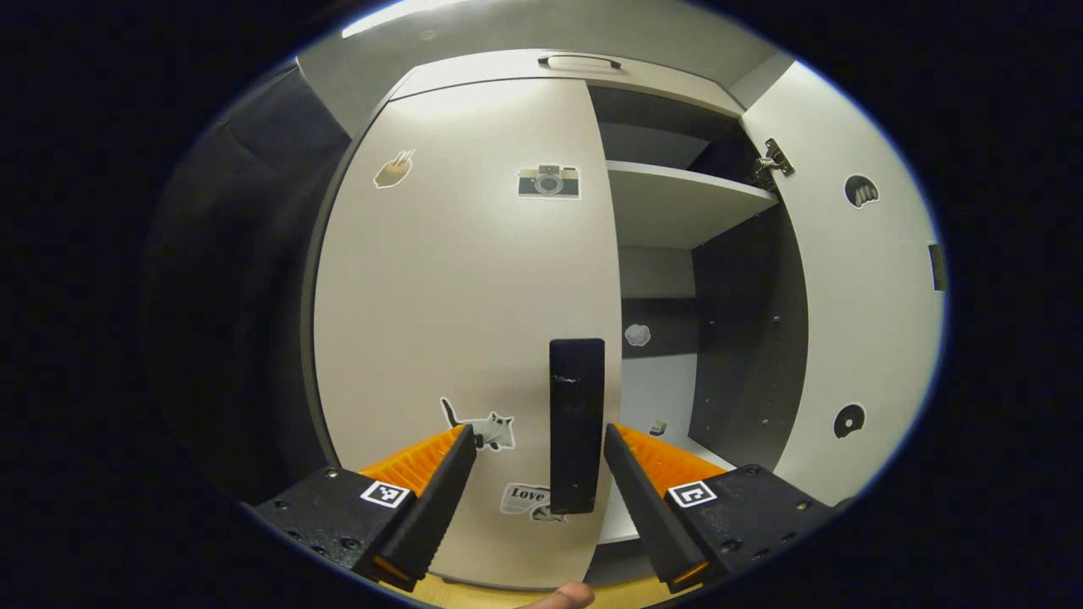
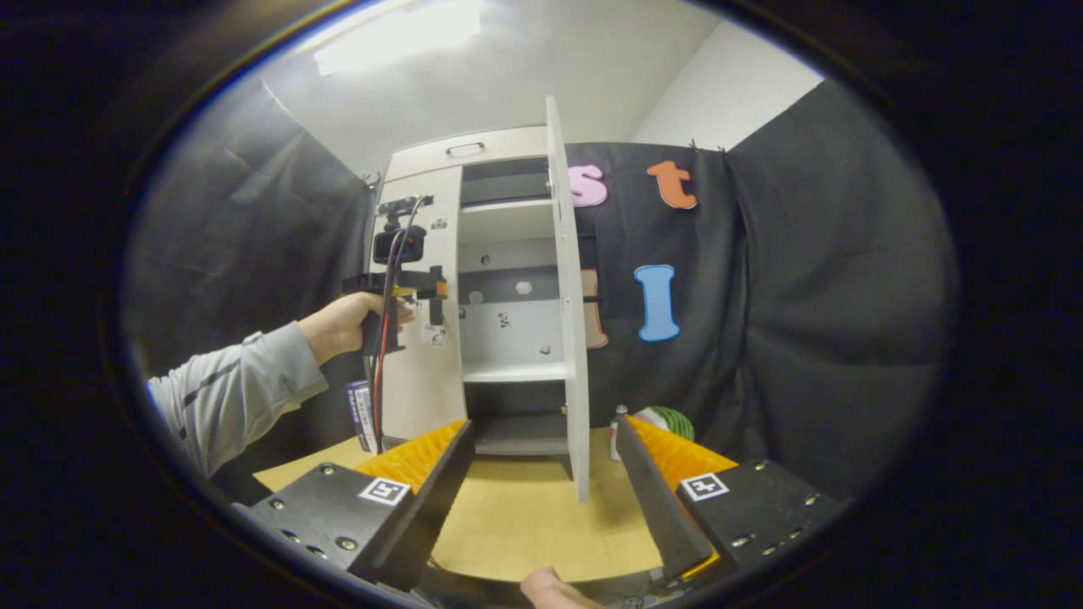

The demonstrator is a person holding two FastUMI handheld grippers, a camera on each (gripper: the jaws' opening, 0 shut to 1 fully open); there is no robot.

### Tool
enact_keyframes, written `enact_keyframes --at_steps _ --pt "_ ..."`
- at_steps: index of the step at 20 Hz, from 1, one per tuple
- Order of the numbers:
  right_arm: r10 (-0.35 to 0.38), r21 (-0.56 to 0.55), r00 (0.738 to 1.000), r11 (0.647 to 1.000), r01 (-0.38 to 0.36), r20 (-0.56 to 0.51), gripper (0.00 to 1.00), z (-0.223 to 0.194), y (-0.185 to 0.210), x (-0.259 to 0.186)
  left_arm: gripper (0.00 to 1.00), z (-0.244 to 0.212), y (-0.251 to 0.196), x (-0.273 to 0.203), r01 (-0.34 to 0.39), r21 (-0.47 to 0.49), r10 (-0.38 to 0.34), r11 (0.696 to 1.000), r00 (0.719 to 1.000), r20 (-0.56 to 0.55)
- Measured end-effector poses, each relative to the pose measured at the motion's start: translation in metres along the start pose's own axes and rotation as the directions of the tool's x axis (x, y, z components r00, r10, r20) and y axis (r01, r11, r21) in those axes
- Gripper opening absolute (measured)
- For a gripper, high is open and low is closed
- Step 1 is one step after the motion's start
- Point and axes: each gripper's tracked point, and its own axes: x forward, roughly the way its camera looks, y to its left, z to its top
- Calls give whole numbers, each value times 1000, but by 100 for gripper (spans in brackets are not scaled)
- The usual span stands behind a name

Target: Open the right door of the double-door shoe cabinet with the right hand, and open the left door with the left hand.

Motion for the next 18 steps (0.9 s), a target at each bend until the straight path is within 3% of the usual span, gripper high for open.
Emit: enact_keyframes --at_steps 4,6,9,10,11,14,18 --pt "-30 21 1000 999 30 0 100 -2 -8 -4 79 -3 -9 17 54 -6 -54 999 998 -20" --pt "-31 22 1000 999 31 2 100 -1 -7 -5 63 -6 -12 22 57 -35 -58 998 997 -41" --pt "-36 27 999 999 36 5 100 1 -6 -8 54 -4 -18 20 52 31 -50 998 998 -48" --pt "-42 30 999 999 41 3 100 0 -4 -11 48 -5 -20 21 40 38 -38 998 998 -50" --pt "-46 32 999 998 46 -4 100 -1 -4 -13 34 -7 -20 22 29 33 -27 999 998 -63" --pt "-59 29 998 998 59 -10 100 1 -4 -19 30 -9 -18 20 20 -17 -21 1000 997 -80" --pt "-81 20 997 996 81 -2 100 11 -2 -23 24 -11 -17 10 23 4 -23 1000 995 -97"
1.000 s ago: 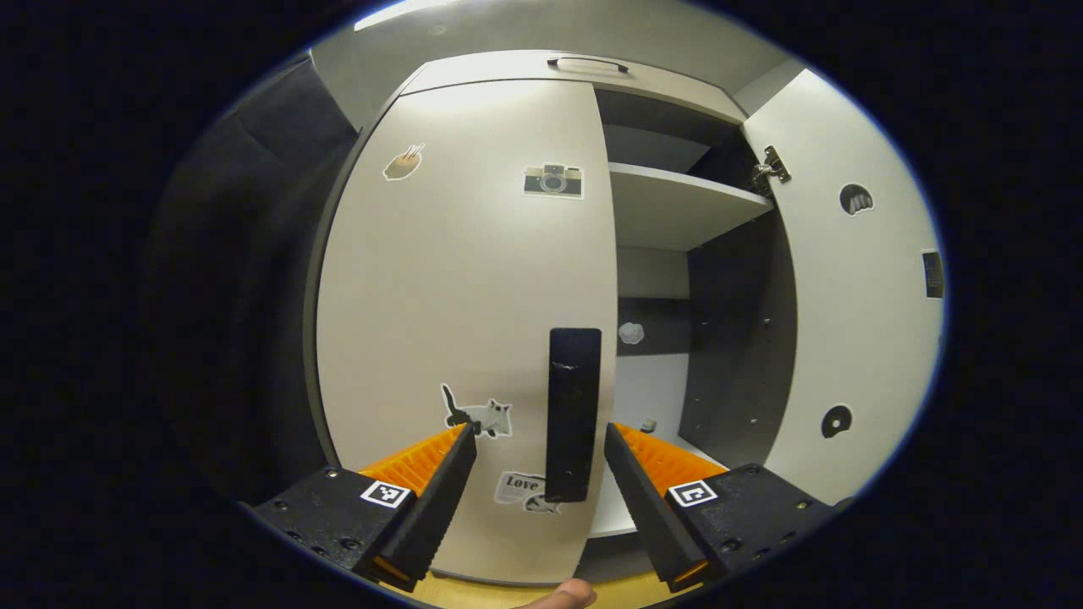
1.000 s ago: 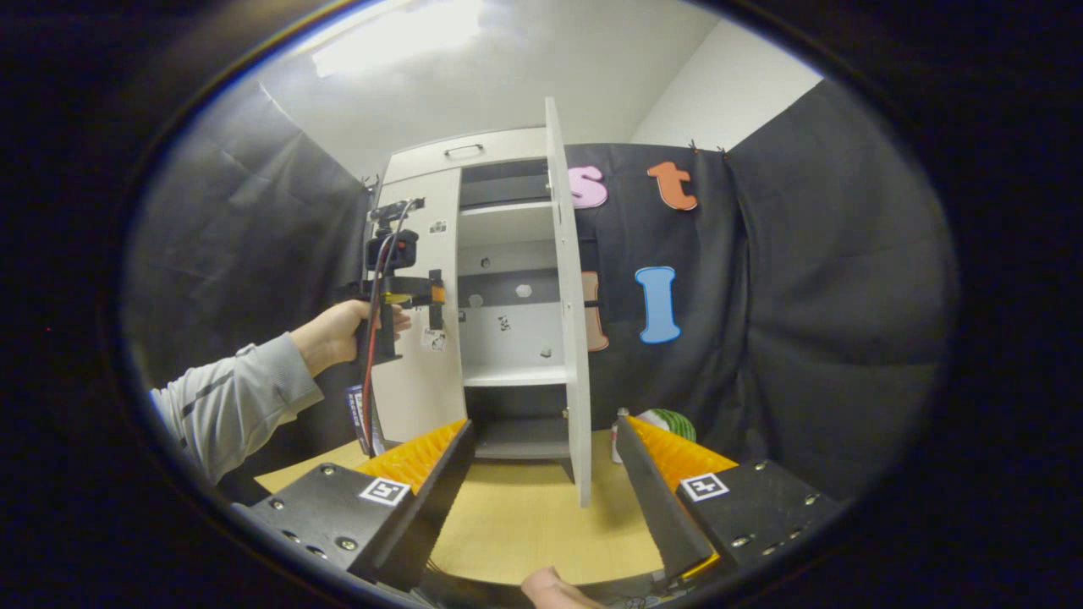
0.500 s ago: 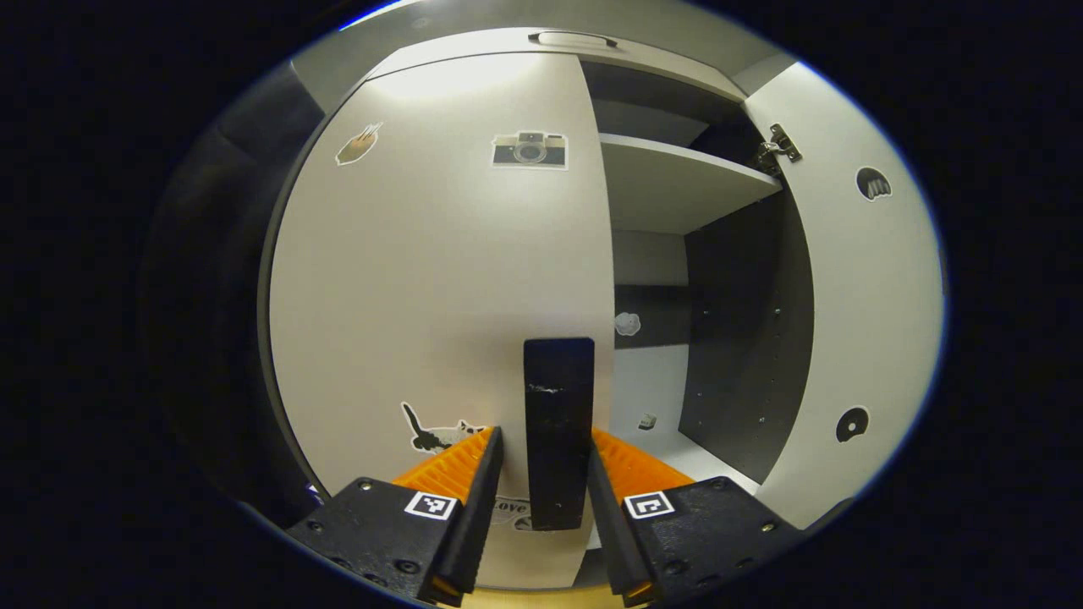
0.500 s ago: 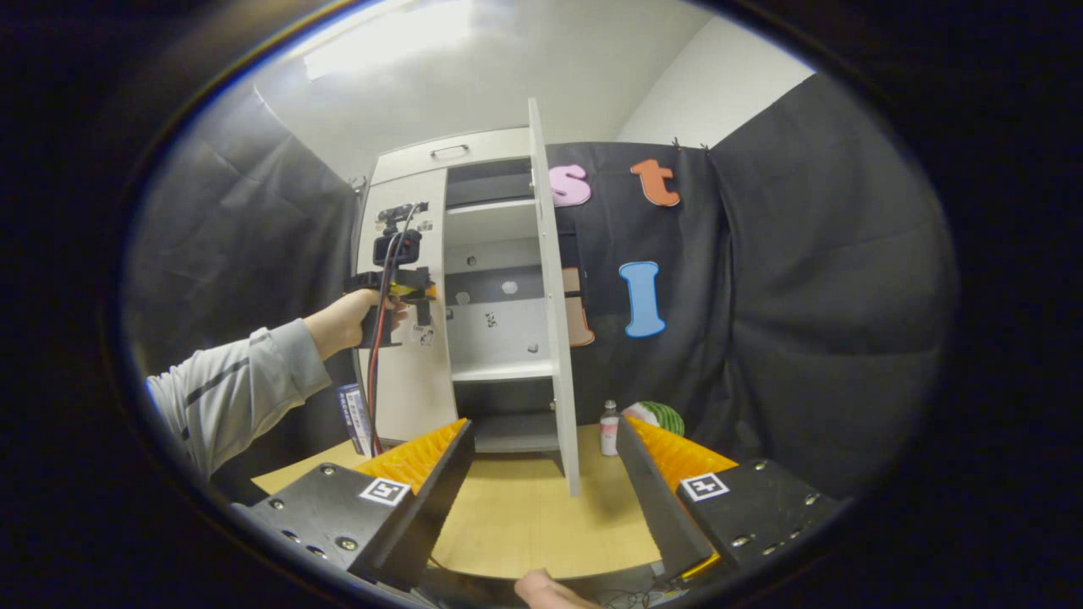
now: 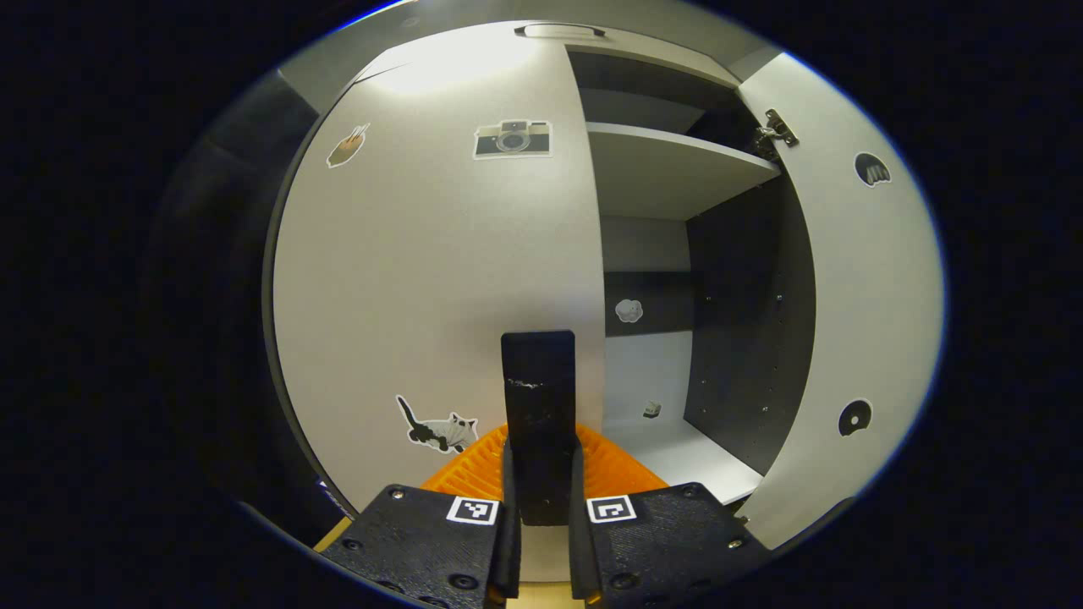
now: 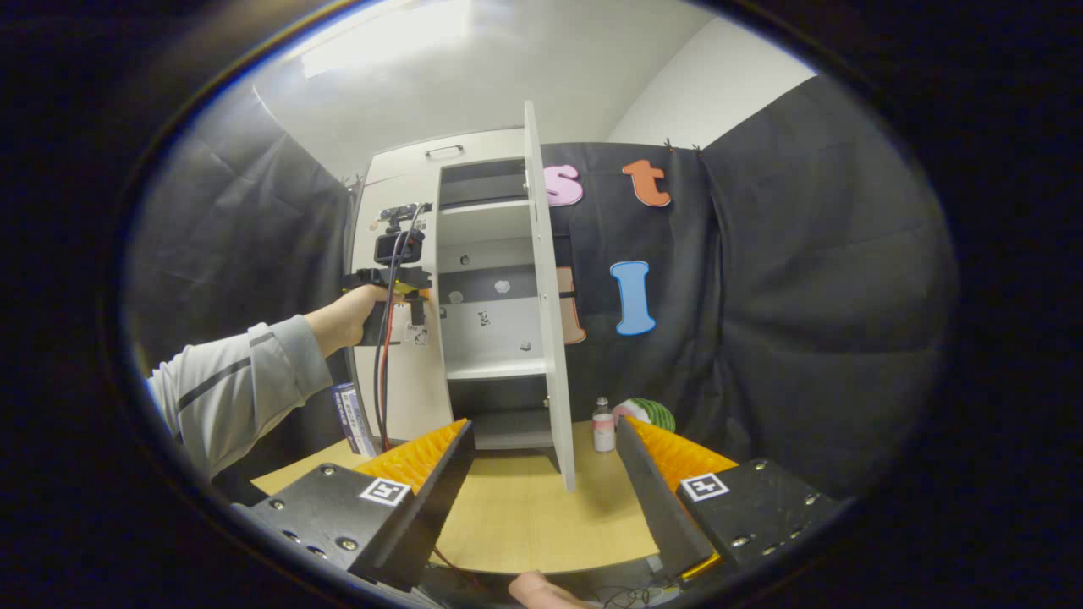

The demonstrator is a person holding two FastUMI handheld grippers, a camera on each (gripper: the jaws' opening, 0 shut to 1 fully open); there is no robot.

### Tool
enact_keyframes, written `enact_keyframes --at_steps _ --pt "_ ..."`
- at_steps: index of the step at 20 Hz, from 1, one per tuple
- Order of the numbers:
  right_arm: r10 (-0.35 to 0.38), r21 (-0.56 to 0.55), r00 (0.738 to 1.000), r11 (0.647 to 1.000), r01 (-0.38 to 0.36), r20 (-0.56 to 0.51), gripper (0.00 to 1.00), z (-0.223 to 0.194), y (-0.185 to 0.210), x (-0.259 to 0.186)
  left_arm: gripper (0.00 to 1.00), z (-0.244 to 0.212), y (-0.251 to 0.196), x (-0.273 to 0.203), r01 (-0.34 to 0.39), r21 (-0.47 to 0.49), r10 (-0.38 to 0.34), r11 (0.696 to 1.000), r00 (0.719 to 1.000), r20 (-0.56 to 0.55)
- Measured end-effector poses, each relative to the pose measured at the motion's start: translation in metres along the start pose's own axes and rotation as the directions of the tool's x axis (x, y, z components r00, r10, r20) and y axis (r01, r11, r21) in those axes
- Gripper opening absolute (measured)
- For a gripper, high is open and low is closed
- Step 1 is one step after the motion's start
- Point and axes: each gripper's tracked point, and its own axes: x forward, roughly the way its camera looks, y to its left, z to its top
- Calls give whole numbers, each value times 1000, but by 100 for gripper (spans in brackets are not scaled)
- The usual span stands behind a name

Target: Open the right door of the double-door shoe cabinet with the right hand, and open the left door with the left hand.

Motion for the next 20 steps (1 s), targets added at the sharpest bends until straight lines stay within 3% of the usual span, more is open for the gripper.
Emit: enact_keyframes --at_steps 9,18,20 --pt "-9 1 1000 1000 9 -10 100 0 15 -9 21 -4 16 -65 77 -31 -78 997 997 -25" --pt "50 -5 999 999 -50 -2 97 5 47 -21 20 -3 62 -130 111 -36 -112 993 993 -27" --pt "74 11 997 997 -73 -10 97 3 54 -21 19 -3 72 -140 138 -77 -139 987 990 -14"
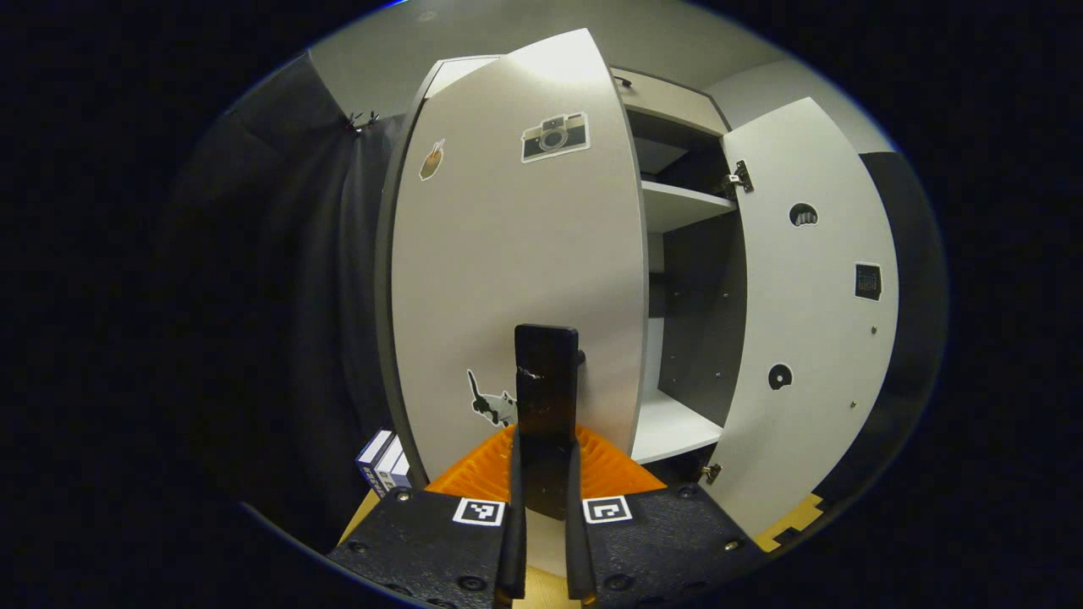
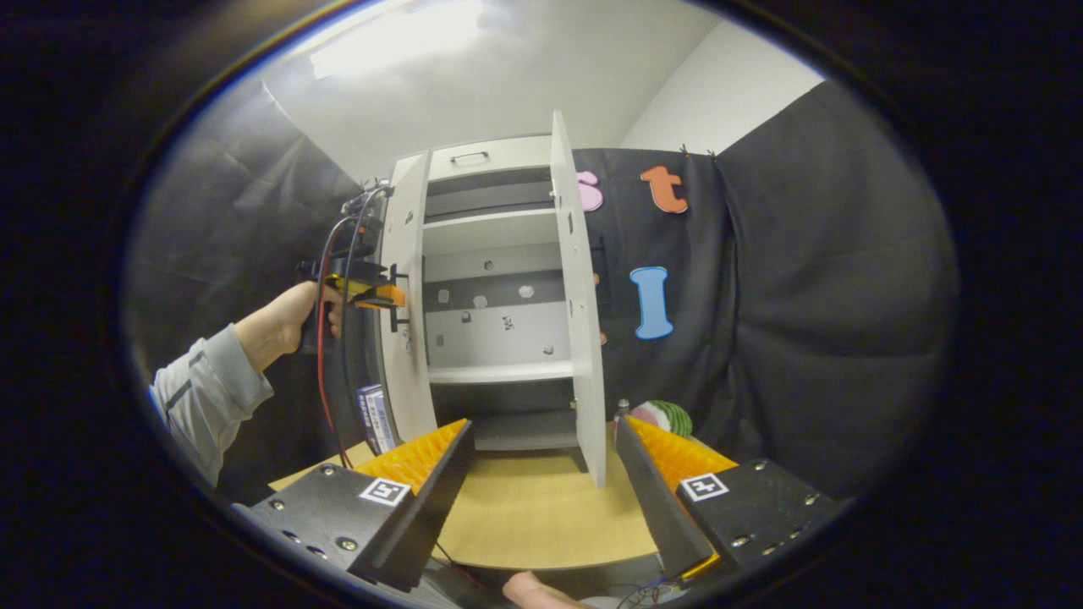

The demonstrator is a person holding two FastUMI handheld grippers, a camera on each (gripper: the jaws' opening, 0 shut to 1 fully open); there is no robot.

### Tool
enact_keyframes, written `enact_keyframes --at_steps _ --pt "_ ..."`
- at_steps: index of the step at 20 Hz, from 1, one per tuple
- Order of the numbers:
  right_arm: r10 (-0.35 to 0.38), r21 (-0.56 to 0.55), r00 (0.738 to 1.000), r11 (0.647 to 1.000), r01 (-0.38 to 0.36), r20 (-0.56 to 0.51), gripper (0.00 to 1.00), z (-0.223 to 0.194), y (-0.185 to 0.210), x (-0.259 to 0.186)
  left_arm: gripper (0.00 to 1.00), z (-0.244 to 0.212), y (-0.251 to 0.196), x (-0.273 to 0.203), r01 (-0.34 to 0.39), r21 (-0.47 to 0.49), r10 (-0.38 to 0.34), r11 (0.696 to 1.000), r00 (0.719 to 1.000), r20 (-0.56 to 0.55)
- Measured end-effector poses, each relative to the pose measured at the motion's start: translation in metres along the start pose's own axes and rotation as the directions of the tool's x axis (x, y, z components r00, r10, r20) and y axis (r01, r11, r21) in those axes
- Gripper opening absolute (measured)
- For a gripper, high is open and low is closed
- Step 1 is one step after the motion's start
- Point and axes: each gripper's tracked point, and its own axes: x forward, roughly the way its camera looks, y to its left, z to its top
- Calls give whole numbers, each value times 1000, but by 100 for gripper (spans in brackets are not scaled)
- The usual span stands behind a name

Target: Open the right door of the double-door shoe cabinet with the right hand, and open the left door with the left hand.

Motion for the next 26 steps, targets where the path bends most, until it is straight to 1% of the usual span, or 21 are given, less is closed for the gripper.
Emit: enact_keyframes --at_steps 2,3,4,5,8,9,10,13,14,15,16,17,19,20,21,23,24,25,26 --pt "7 -2 1000 1000 -7 -4 98 0 3 0 20 0 9 -10 17 -12 -17 1000 1000 9" --pt "6 -11 1000 1000 -6 -2 100 1 3 -1 20 0 14 -15 12 -7 -12 1000 1000 7" --pt "9 -15 1000 1000 -9 -1 97 1 6 -4 19 0 20 -20 4 9 -4 1000 1000 5" --pt "14 -13 1000 1000 -14 0 100 2 9 -5 19 1 25 -24 5 16 -5 1000 1000 2" --pt "19 -4 1000 1000 -19 9 100 3 13 -5 16 0 43 -40 10 -14 -10 1000 1000 -6" --pt "21 -4 1000 1000 -20 9 100 4 14 -5 16 0 52 -45 2 -11 -2 1000 1000 -6" --pt "22 -3 1000 1000 -22 6 100 2 17 -5 16 1 61 -49 -15 -2 15 1000 1000 -2" --pt "34 -10 999 999 -34 -1 100 -1 26 -2 10 3 93 -59 -82 67 82 994 997 8" --pt "42 -14 999 999 -42 -1 100 -2 30 -1 8 3 102 -62 -103 53 102 993 995 9" --pt "51 -20 999 998 -51 -1 100 -1 35 0 6 5 108 -64 -107 39 107 993 994 14" --pt "55 -25 998 998 -55 -2 97 -3 38 0 5 4 115 -64 -112 30 111 993 994 15" --pt "56 -27 998 998 -56 -4 100 -4 41 0 4 4 122 -65 -124 35 123 992 992 17" --pt "63 -35 998 997 -64 -8 100 -6 47 1 2 4 143 -66 -163 58 162 985 986 25" --pt "64 -41 998 997 -64 -9 100 -7 49 0 1 4 152 -64 -171 58 169 984 985 23" --pt "62 -47 998 997 -63 -9 100 -7 50 1 1 9 151 -68 -137 24 136 990 990 36" --pt "59 -54 998 997 -60 -11 100 -7 52 2 1 6 149 -68 -85 2 85 996 996 34" --pt "58 -56 998 997 -59 -11 100 -7 53 1 1 6 152 -67 -70 13 70 997 997 37" --pt "55 -57 998 997 -56 -11 97 -7 54 2 3 5 152 -67 -62 31 61 998 997 37" --pt "51 -59 999 997 -52 -10 97 -6 54 2 1 5 152 -67 -57 57 54 997 998 41"
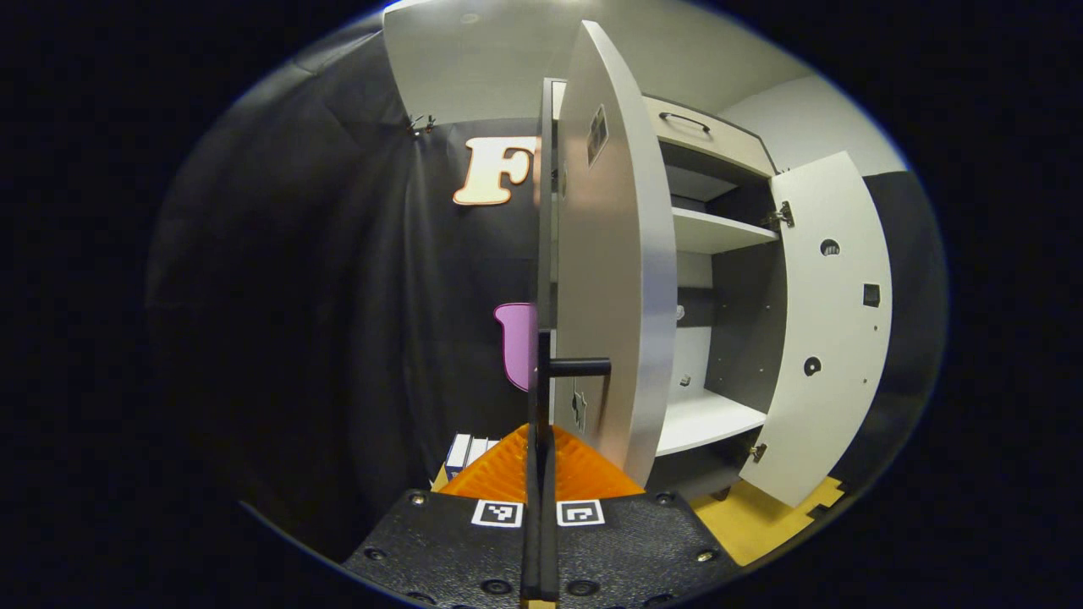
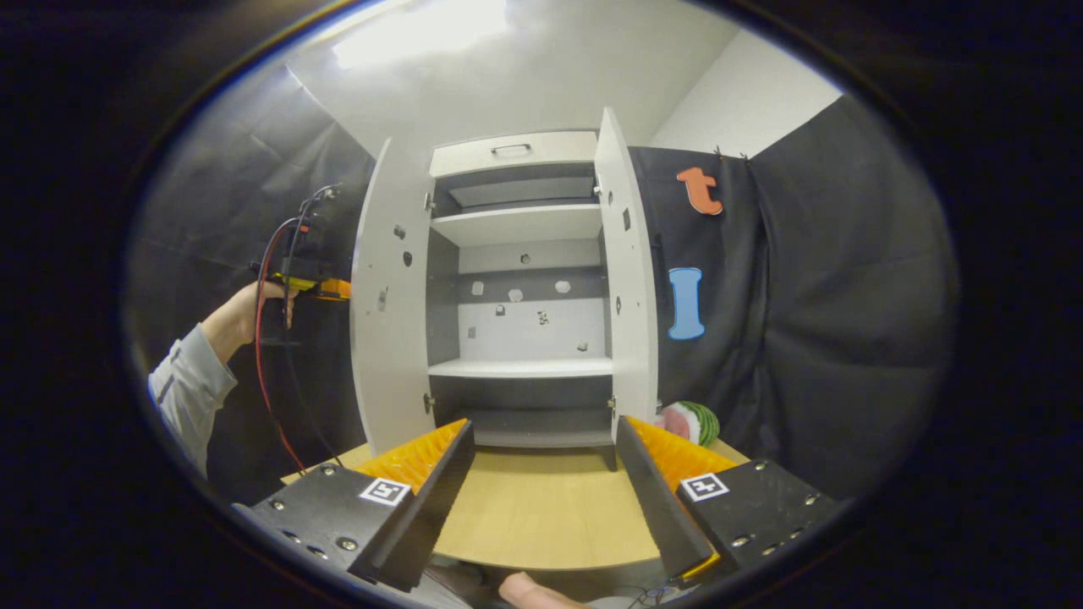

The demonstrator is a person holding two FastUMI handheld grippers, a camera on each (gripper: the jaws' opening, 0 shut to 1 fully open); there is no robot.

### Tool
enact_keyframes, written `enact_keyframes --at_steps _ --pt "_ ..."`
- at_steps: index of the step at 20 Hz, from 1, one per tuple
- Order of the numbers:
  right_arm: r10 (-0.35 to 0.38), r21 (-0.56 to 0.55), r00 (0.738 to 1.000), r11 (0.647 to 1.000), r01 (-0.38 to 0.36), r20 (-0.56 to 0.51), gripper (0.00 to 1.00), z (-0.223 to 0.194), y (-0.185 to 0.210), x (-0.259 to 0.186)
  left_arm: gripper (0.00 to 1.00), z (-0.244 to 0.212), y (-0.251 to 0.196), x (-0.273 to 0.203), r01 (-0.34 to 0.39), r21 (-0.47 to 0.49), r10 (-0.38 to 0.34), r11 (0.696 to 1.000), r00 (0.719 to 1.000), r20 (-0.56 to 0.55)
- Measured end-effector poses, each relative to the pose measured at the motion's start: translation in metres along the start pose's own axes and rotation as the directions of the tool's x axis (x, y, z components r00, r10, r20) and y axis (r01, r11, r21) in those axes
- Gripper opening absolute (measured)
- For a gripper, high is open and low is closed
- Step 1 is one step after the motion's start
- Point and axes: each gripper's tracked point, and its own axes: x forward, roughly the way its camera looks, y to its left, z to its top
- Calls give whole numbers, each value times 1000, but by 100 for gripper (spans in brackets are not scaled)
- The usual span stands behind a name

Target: Open the right door of the double-door shoe cabinet with the right hand, and open the left door with the left hand.

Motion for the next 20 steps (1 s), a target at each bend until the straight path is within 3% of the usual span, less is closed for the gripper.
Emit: enact_keyframes --at_steps 4,7,10,13,20 --pt "-7 -9 1000 1000 7 -3 100 0 1 0 0 3 -2 -2 33 -9 -33 999 999 35" --pt "-11 -10 1000 1000 11 5 100 3 -1 -2 5 -11 2 -10 -17 10 16 1000 1000 22" --pt "-30 -1 1000 1000 30 3 100 4 -7 -1 40 -6 16 -25 -154 75 151 985 988 40" --pt "-38 4 999 999 38 -1 100 5 -8 3 84 -11 7 -51 -184 14 183 983 983 22" --pt "-35 1 999 999 35 11 97 14 -6 2 96 -24 -43 -117 -188 -90 191 978 981 36"
